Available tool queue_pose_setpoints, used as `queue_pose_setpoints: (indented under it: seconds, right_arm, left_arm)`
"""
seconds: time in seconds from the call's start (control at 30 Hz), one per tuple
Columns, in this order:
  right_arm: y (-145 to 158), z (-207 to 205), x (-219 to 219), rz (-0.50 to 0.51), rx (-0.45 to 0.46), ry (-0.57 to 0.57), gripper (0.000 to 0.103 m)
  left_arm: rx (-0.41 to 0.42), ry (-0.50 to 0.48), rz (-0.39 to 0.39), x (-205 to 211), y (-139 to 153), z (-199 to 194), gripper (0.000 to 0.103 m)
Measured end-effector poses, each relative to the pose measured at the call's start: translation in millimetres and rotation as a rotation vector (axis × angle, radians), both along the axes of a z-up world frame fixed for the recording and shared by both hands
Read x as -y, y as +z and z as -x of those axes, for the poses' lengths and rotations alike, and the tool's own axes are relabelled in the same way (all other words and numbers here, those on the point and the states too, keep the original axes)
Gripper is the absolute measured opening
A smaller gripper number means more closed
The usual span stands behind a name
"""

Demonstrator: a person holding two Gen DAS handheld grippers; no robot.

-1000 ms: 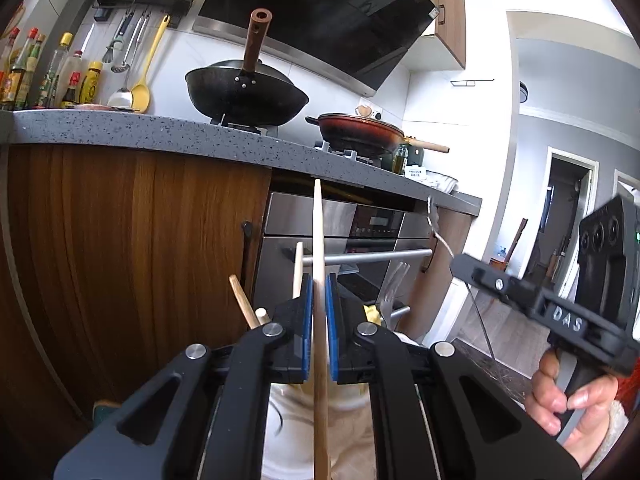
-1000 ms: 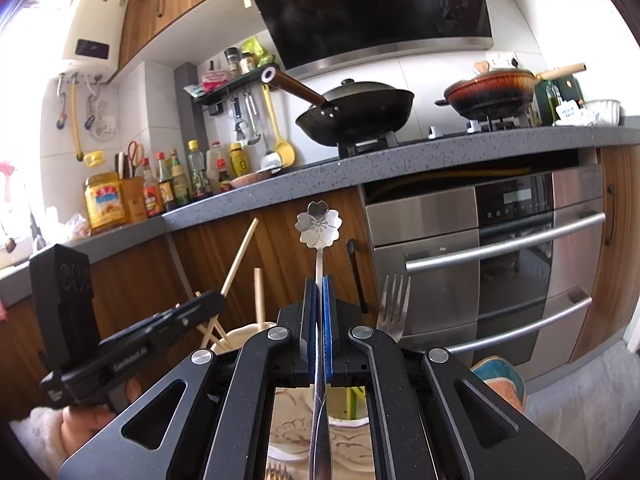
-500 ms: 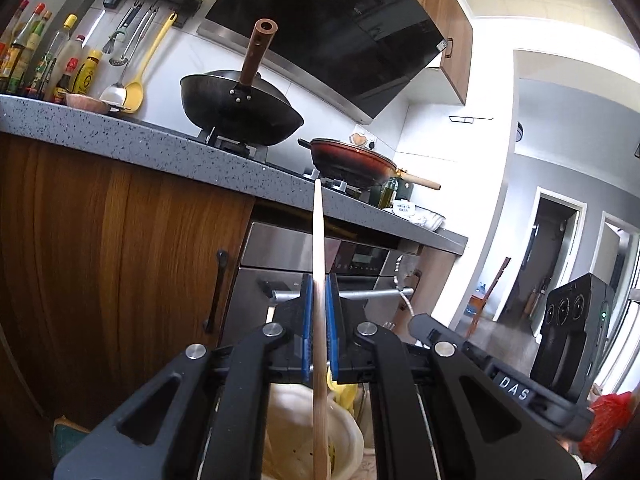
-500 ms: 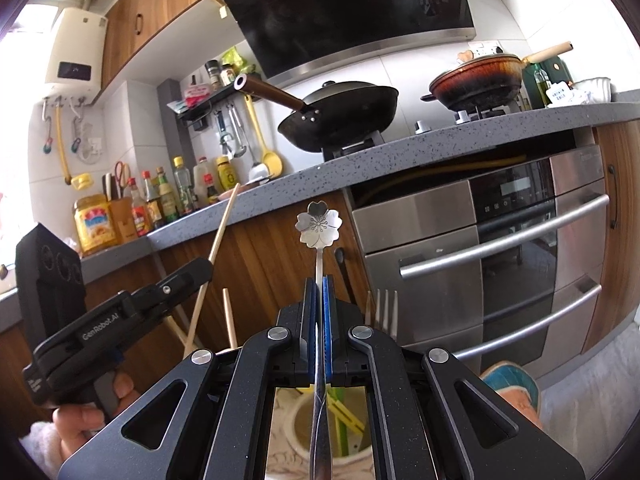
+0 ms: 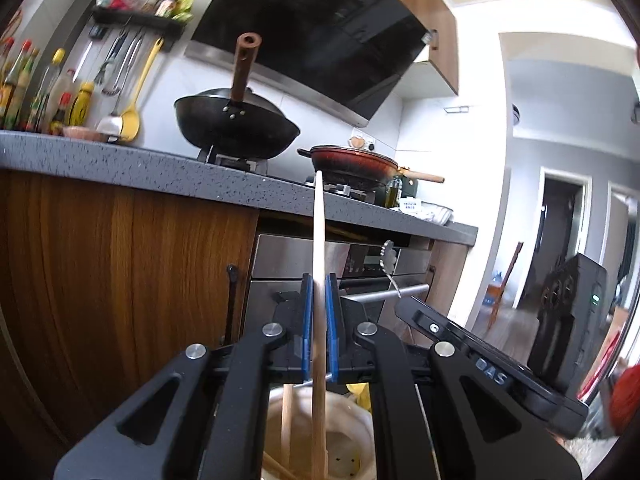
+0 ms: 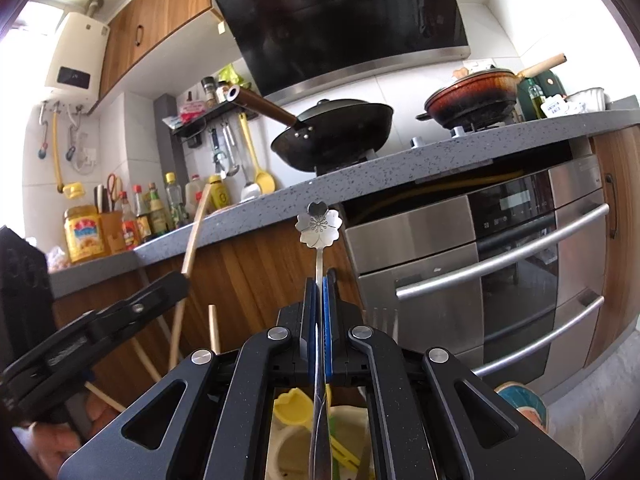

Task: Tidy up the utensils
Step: 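Drop the chopstick into the tall cup while the right tool drops the spoon into the short cup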

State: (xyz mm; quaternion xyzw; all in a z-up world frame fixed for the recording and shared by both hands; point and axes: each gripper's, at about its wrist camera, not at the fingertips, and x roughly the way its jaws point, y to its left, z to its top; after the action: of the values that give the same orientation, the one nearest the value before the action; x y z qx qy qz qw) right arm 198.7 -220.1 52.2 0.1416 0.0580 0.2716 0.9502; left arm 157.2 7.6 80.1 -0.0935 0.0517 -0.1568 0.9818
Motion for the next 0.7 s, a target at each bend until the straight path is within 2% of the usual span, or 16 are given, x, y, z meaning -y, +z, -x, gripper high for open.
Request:
queue_pose_setpoints:
  seconds: [0.3,0.53,0.7]
  right_arm:
    - [-8,-3,-3,0.024,-0.003,-0.021,0.004]
    - [-5,-4,-4,0.006,0.014,-0.028,0.004]
    - [-7,-7,-13,0.052,0.033,-0.059,0.004]
  left_arm:
    - [0.01,-0.012,-0.01,-2,0,6,0.006]
    - [0.003,-0.004,-0.026,-1,3,7,0.008]
    - [-0.005,-0.005,-0.033,0,2,9,0.008]
